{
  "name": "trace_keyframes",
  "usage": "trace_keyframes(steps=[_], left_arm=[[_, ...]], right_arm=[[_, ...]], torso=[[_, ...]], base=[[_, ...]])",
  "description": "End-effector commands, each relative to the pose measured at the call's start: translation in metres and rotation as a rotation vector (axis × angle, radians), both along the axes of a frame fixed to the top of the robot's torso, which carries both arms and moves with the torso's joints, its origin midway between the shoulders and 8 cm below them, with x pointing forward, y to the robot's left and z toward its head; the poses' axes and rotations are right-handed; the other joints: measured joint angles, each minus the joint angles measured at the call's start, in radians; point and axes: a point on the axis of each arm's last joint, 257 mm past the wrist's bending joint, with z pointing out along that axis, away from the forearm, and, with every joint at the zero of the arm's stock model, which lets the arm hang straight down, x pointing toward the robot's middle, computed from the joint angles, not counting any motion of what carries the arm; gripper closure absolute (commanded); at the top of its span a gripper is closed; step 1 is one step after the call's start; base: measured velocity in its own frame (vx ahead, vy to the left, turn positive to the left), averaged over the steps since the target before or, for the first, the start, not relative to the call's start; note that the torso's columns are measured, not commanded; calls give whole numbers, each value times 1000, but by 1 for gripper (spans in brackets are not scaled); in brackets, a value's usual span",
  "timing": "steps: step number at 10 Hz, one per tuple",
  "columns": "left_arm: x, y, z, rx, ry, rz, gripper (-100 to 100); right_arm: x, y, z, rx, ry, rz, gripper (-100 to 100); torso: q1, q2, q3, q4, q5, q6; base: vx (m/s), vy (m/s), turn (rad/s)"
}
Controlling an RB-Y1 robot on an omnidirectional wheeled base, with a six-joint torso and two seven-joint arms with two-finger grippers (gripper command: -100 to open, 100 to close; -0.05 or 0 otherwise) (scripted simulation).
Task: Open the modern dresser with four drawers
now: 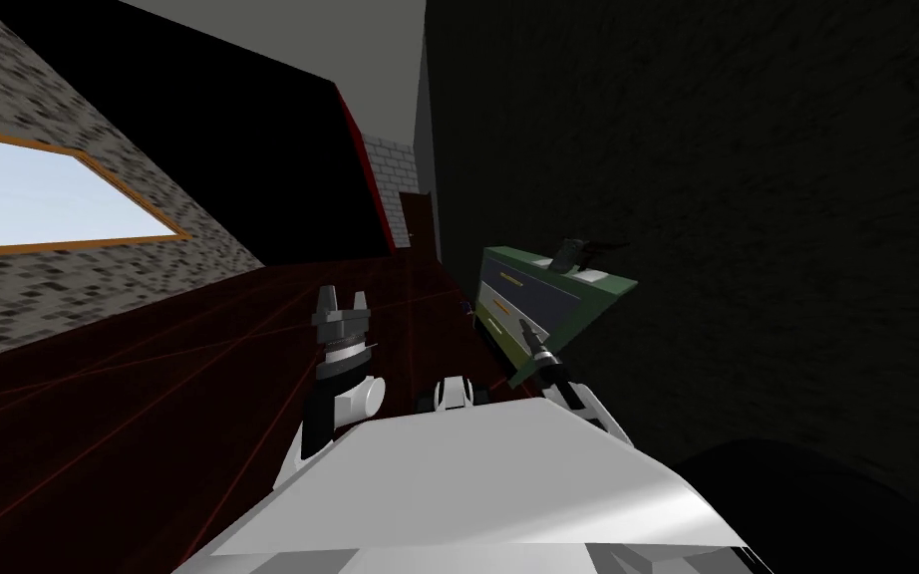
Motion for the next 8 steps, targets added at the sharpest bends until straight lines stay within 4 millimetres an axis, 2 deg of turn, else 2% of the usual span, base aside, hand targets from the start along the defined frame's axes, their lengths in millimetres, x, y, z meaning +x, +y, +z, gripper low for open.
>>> trace_keyframes(steps=[1,2,3,4,6,7,8], left_arm=[[0,0,0,0,0,0,0],[0,0,0,0,0,0,0],[0,0,0,0,0,0,0],[0,0,0,0,0,0,0],[0,0,0,0,0,0,0],[0,0,0,0,0,0,0],[0,0,0,0,0,0,0]], right_arm=[[-13,-27,-38,-70,121,-51,-100],[-25,-48,-65,-132,205,-81,-100],[-26,-51,-68,-131,220,-92,-100],[-39,-73,-91,-193,297,-119,-100],[-43,-78,-98,-192,323,-138,-100],[-58,-102,-116,-256,407,-178,-100],[-63,-106,-124,-254,424,-183,-100]], torso=[[1,-1,-1,0,0,-1],[0,0,0,0,0,0],[-2,0,0,0,-1,-1],[-2,1,0,0,0,0],[1,0,0,0,0,0],[-2,2,1,0,-1,0],[-1,0,0,0,-1,-1]], base=[[55,92,121],[60,70,214],[50,60,141],[60,99,194],[41,63,91],[44,63,253],[51,63,141]])
